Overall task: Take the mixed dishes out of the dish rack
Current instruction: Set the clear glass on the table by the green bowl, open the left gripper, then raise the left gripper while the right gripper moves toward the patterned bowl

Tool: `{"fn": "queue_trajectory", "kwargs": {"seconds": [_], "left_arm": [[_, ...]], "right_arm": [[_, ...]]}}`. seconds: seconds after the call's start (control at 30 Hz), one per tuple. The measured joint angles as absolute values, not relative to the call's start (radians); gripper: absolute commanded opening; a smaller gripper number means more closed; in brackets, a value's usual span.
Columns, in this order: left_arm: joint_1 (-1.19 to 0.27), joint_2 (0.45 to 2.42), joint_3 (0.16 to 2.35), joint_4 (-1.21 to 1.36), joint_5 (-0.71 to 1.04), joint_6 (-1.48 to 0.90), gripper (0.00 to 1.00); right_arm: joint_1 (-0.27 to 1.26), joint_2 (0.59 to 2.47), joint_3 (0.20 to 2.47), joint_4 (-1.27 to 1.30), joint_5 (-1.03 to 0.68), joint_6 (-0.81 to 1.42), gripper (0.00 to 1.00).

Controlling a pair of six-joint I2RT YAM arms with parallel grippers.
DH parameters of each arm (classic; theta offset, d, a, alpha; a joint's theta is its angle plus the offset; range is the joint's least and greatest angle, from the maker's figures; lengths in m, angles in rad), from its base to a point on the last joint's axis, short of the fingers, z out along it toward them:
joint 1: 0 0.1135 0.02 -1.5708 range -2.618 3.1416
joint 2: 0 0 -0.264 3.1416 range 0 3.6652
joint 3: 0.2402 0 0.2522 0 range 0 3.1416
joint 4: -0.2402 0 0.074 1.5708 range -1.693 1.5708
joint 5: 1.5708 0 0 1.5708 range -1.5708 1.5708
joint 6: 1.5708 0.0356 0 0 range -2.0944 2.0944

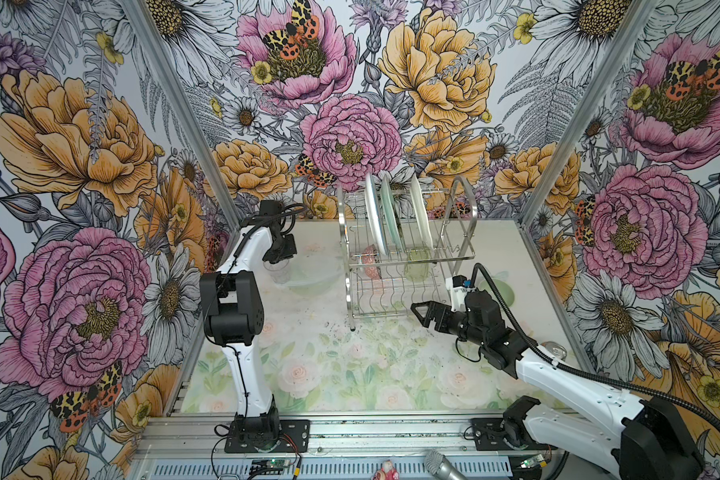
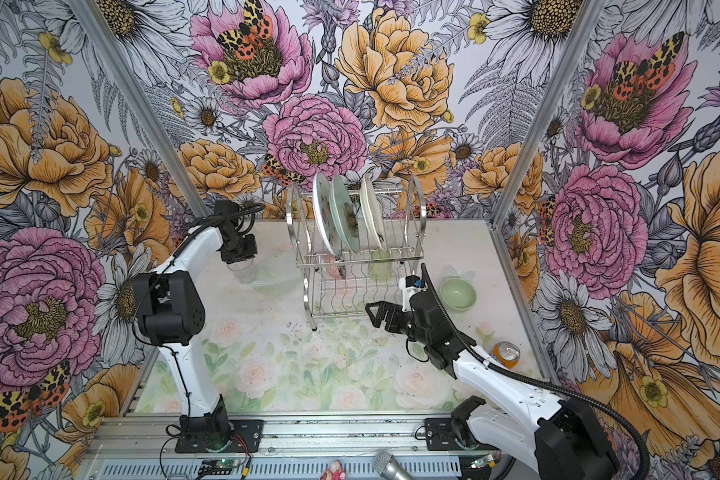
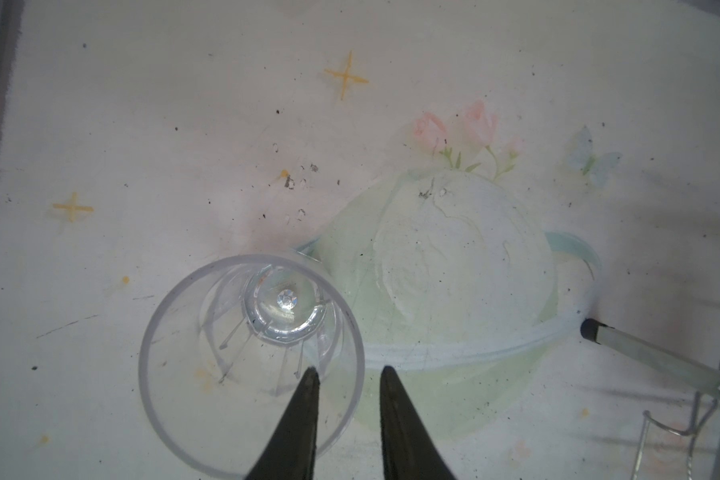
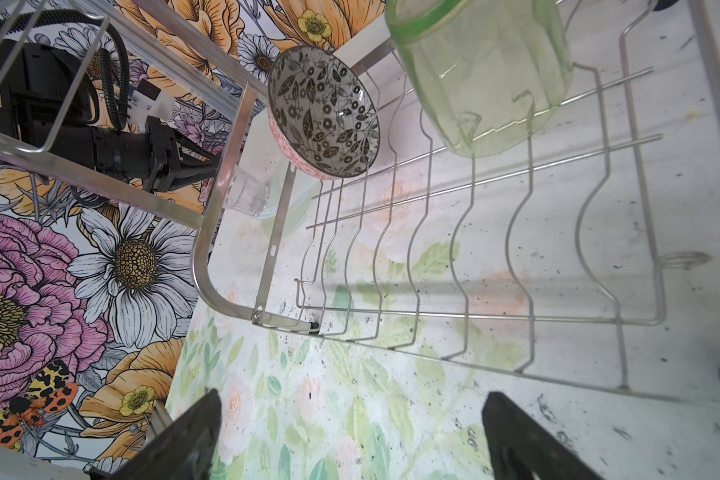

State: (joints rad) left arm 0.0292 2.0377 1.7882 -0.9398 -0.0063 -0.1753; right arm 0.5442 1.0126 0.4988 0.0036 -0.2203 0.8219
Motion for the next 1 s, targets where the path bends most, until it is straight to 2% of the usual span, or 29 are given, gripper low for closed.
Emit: {"fn": "queue_trajectory", "kwargs": {"seconds": [0.07, 0.13, 0.27, 0.5, 0.63, 1.0], "left_arm": [[0.029, 2.035, 1.788, -0.94, 0.001, -0.175, 0.33], [0.029, 2.026, 1.788, -0.94, 0.012, -0.175, 0.45], [0.029, 1.97, 1.773, -0.94, 0.038, -0.179, 0.58], [0.008, 1.827, 1.721, -0.936, 0.065, -0.184, 0.79], [-0.024, 1.731, 1.655, -0.928, 0.072, -0.186, 0.98], [-0.064, 1.482, 1.383, -0.837, 0.13, -0.223, 0.99]], "right_arm": [[0.544, 0.973, 0.482, -0.003, -0.207, 0.821, 0.99], [0.545, 0.925, 0.463, -0.005, -0.192, 0.821, 0.99], [0.545, 0.866, 0.457, -0.01, -0.175, 0.821, 0.99], [0.55, 0.886, 0.457, -0.012, -0.179, 0.821, 0.99], [0.551, 0.895, 0.457, -0.013, -0.181, 0.817, 0.98], [0.599, 1.01, 0.504, -0.041, -0.196, 0.791, 0.97]]}}
